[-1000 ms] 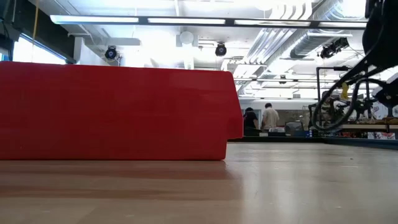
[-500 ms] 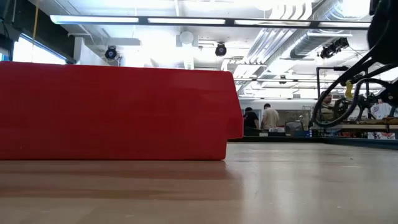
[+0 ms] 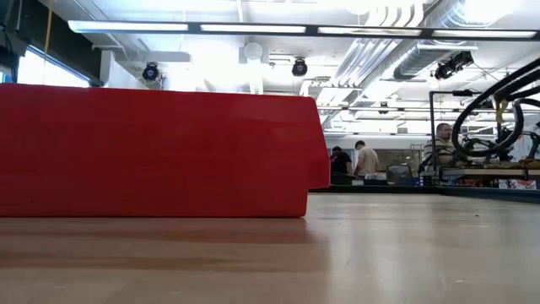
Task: Sort silverware
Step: Put the purple table knife into the bottom red bin
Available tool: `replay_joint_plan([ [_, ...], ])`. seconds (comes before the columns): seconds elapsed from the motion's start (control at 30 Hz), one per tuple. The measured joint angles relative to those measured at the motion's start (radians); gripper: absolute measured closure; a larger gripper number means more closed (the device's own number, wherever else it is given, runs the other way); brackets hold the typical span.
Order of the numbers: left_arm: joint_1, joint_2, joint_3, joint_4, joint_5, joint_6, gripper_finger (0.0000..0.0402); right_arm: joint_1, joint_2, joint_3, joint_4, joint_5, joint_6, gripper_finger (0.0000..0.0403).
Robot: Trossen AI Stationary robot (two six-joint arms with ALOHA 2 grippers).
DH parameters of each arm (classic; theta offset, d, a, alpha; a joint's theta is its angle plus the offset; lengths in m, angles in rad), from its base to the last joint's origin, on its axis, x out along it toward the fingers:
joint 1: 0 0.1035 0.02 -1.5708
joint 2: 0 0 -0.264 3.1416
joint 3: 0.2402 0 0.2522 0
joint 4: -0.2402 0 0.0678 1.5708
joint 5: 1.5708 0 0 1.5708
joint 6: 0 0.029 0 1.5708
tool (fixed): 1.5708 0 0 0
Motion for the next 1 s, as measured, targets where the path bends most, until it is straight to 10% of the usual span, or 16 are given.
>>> replay_joint_plan([
  [0.4, -0.010, 0.000, 0.000, 0.002, -0.019, 0.000, 0.0402, -0.001, 0.190, 0.027, 0.068, -0.014, -0.081, 0.0403],
  [0.63, 0.017, 0.044, 0.000, 0.120, -0.007, 0.088, 0.0402, -0.058, 0.196, 0.102, 0.035, 0.165, -0.198, 0.0403],
  [1.0, 0.156, 0.271, -0.001, 0.760, 0.458, 0.660, 0.0402, -0.119, 0.192, 0.108, 0.074, 0.413, -0.325, 0.0403],
])
